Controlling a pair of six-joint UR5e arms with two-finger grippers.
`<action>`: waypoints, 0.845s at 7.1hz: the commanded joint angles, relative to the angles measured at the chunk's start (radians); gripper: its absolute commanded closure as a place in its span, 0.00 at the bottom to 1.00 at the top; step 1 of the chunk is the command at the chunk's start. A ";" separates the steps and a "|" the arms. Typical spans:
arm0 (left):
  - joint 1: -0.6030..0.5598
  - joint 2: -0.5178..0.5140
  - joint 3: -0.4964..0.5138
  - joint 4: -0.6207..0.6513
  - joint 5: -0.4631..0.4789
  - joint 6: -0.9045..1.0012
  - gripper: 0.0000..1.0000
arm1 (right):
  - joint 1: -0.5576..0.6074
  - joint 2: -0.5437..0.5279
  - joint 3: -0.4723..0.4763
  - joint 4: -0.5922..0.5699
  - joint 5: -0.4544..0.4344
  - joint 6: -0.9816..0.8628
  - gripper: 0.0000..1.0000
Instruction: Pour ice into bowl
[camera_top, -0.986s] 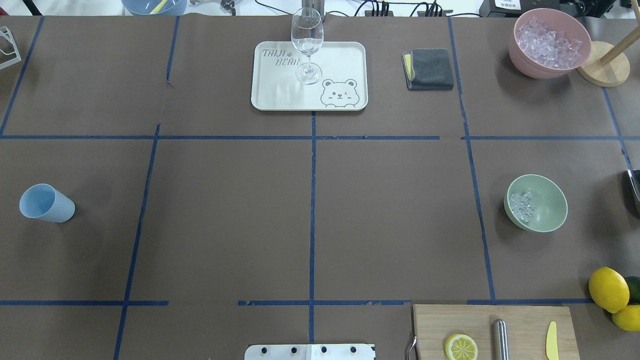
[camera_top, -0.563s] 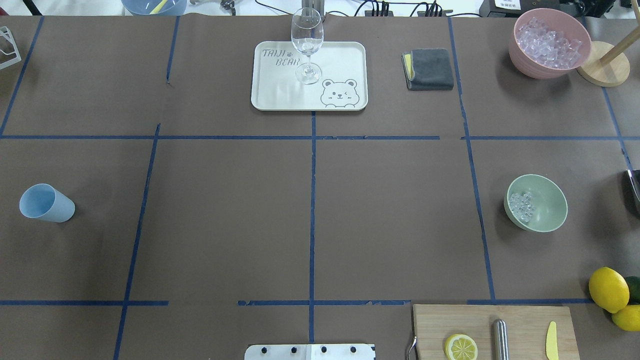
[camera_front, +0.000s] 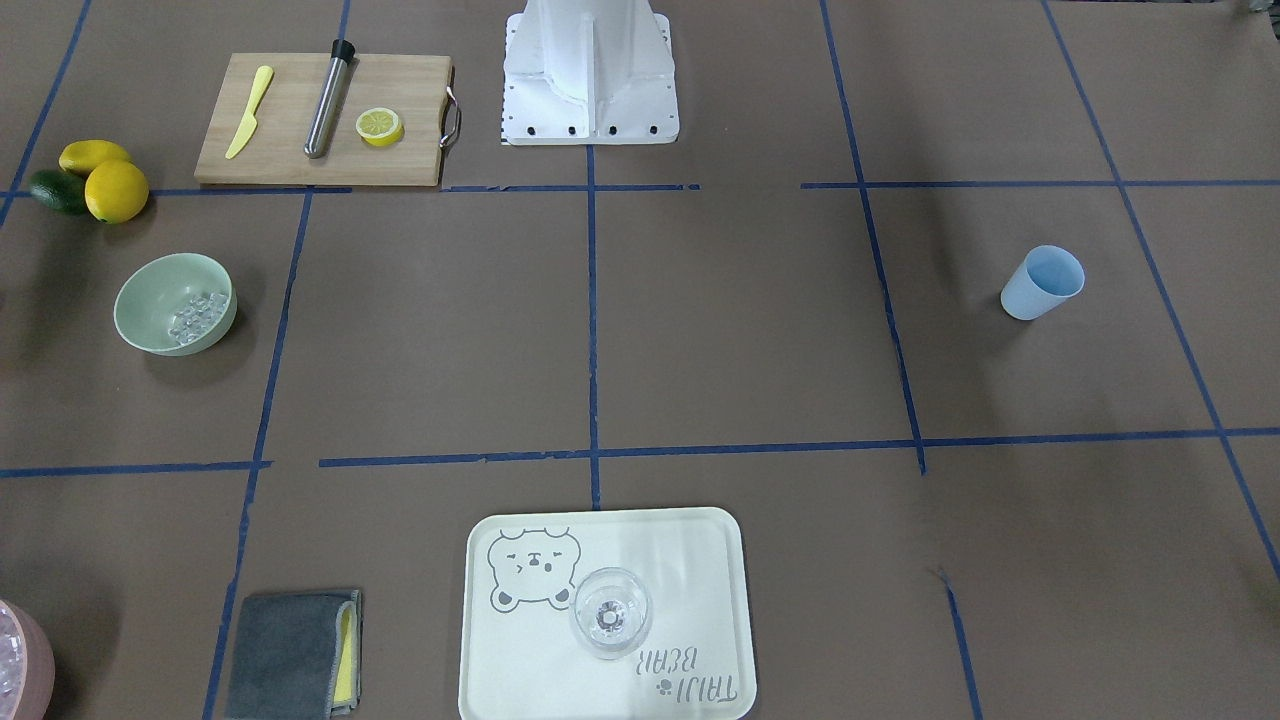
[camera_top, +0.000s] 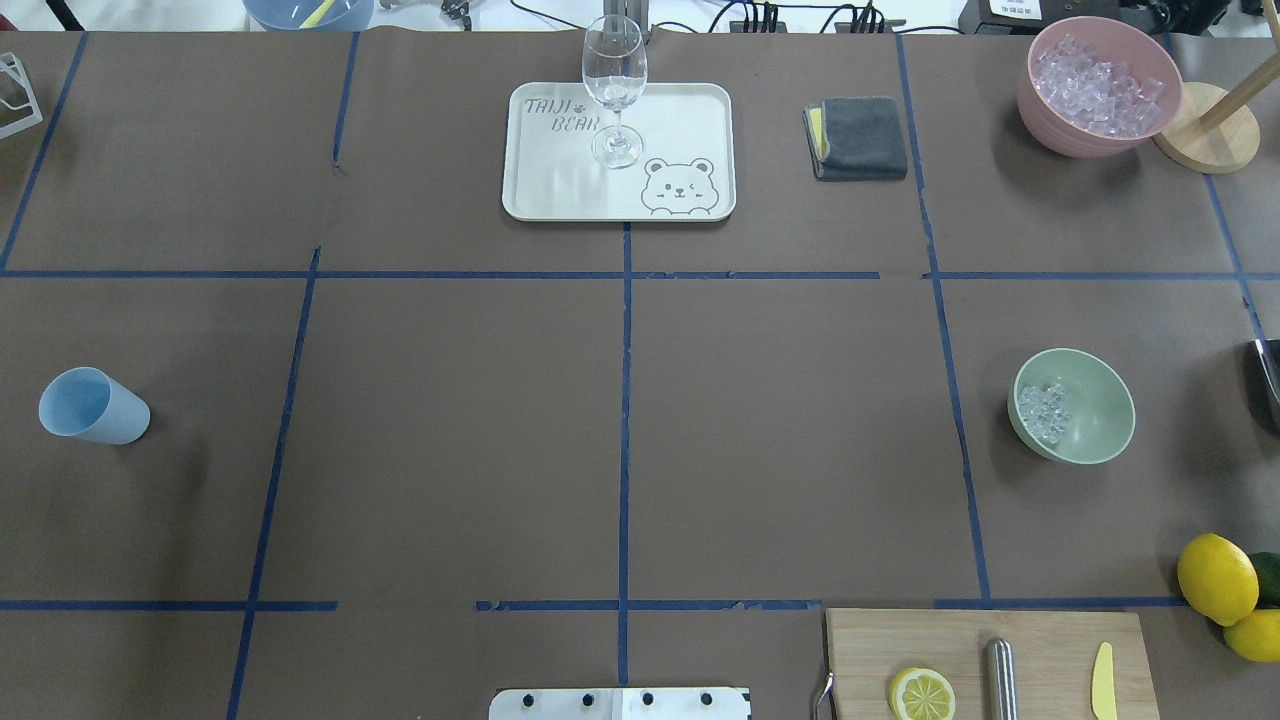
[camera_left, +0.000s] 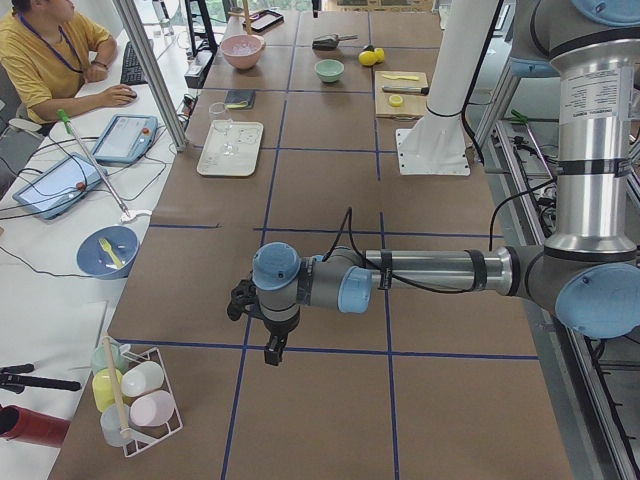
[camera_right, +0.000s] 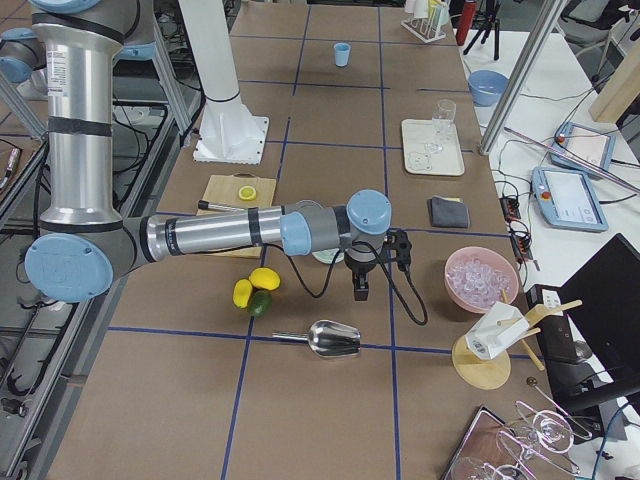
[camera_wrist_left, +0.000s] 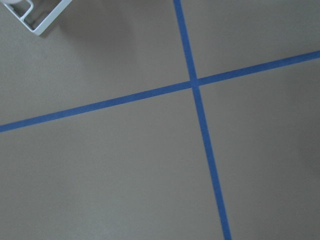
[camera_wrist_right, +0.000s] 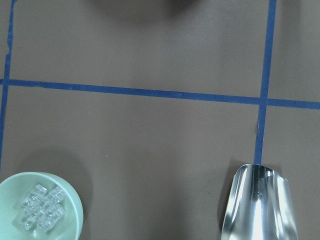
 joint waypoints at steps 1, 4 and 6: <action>0.000 0.013 -0.037 0.006 -0.021 0.008 0.00 | 0.000 -0.001 -0.001 0.001 -0.008 -0.001 0.00; -0.006 -0.031 -0.071 0.098 -0.018 0.010 0.00 | -0.001 0.008 -0.014 0.001 -0.037 -0.007 0.00; -0.006 -0.053 -0.072 0.104 -0.018 0.010 0.00 | -0.001 -0.006 -0.029 0.003 -0.042 -0.017 0.00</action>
